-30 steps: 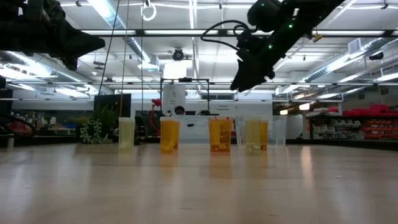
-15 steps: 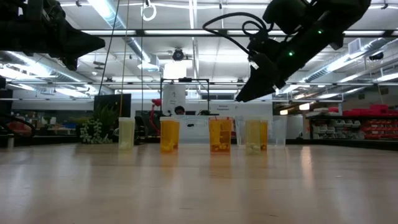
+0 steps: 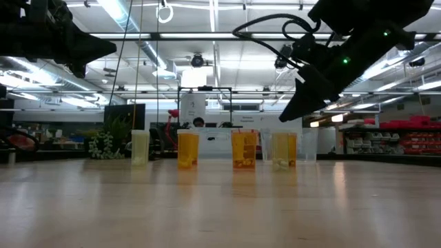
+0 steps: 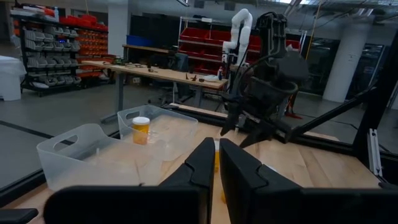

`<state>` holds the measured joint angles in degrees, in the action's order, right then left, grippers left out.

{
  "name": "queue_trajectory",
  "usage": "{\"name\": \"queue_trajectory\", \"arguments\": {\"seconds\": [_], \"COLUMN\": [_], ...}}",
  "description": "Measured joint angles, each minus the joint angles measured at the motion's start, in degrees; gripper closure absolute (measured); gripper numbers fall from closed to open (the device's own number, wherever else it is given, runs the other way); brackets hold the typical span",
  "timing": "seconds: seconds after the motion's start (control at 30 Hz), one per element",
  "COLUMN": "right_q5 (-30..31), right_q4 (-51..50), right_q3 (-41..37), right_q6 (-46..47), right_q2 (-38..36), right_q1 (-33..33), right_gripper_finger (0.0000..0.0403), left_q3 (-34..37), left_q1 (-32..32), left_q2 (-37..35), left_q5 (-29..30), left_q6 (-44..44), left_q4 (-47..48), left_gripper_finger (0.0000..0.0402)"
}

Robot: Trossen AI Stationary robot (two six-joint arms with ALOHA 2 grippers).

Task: Pick and place medicine bottles into bin by pill shape (circle, oval)
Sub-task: Put the top right big orange pill into the right transparent bin

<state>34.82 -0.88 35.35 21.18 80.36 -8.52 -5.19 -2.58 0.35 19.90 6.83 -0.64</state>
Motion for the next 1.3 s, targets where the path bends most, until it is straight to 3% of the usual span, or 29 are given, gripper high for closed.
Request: {"name": "queue_trajectory", "arguments": {"seconds": [0.27,0.4,0.67,0.93,1.3], "right_q5": [2.83,3.43,4.22,5.70,2.70], "right_q4": [0.14,8.28,21.04,33.27,44.28], "right_q3": [-5.10,-10.50,-16.42,-16.41,-16.12], "right_q6": [8.17,10.70,10.49,6.46,2.34], "right_q2": [0.02,0.04,1.62,11.75,17.99], "right_q1": [-0.96,-0.95,0.10,0.91,5.21], "right_gripper_finger": [0.0134,0.0134,0.0134,0.0134,0.0134], "left_q3": [-0.02,-0.02,-0.02,0.00,-0.01], "left_q1": [0.00,0.00,0.00,0.01,0.00], "left_q2": [-0.01,0.00,0.01,0.01,0.00], "left_q5": [0.01,0.01,0.01,0.01,0.02], "left_q6": [-0.01,-0.01,-0.02,-0.02,0.00], "left_q4": [0.02,0.02,0.02,0.00,0.01], "left_gripper_finger": [0.0363,0.0366,0.0374,0.0366,0.0376]}}
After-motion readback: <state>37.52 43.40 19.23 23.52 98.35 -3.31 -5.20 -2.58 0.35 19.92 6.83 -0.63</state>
